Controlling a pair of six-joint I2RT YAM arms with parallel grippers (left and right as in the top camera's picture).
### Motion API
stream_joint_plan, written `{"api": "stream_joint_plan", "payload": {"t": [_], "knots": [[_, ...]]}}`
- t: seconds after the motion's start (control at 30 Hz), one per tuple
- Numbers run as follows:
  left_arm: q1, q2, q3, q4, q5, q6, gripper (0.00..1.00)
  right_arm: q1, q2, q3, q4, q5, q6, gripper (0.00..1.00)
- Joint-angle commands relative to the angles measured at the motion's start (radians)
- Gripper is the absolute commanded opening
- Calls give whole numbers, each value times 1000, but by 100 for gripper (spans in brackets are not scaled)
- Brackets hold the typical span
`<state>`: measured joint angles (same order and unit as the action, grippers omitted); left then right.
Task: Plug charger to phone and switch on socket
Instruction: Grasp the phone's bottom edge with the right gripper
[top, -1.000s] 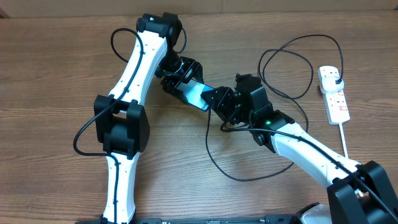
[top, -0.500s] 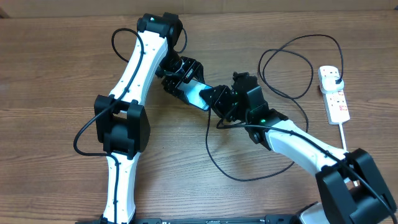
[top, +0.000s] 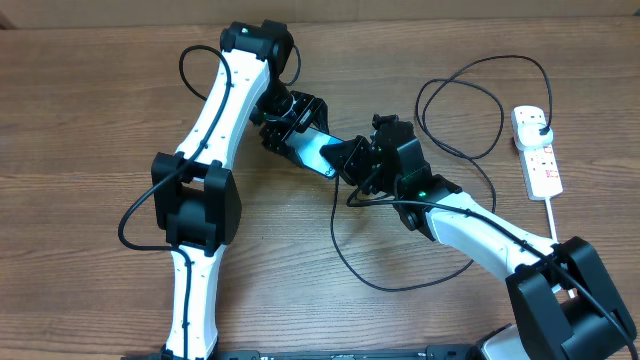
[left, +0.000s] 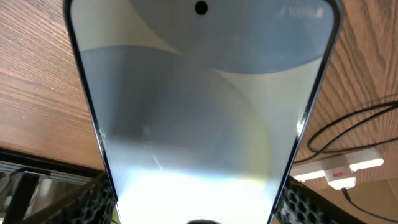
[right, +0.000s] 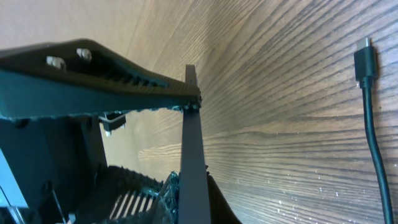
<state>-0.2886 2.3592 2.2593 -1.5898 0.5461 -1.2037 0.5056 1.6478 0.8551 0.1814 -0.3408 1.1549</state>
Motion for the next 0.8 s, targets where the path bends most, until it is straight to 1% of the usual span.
{"api": "stream_joint_plan", "payload": {"t": [0.0,0.1,0.23,0.3,0.4,0.47,0.67,0.77], "knots": [[-7,-7,28,-5,29,-8,85,5,4,18,-3,-1,-2,4],[-7,-7,28,-1,27,-8,89,5,4,18,-3,-1,-2,4],[-7,-7,28,2,22,-8,91,5,4,18,-3,-2,-2,4],[-5,-7,28,1,10,-6,93,0,4,18,-3,-2,-2,4],[4,-7,28,4,-6,40,99,-19,3,18,-3,-27,-4,4],[11,-7,28,6,-7,101,99,-38,3,18,-3,-59,-29,4],[47,-7,28,9,10,402,100,-82,-27,18,-24,-140,-152,4],[66,-7,28,10,60,547,100,-93,-66,18,-67,-141,-200,4]]}}
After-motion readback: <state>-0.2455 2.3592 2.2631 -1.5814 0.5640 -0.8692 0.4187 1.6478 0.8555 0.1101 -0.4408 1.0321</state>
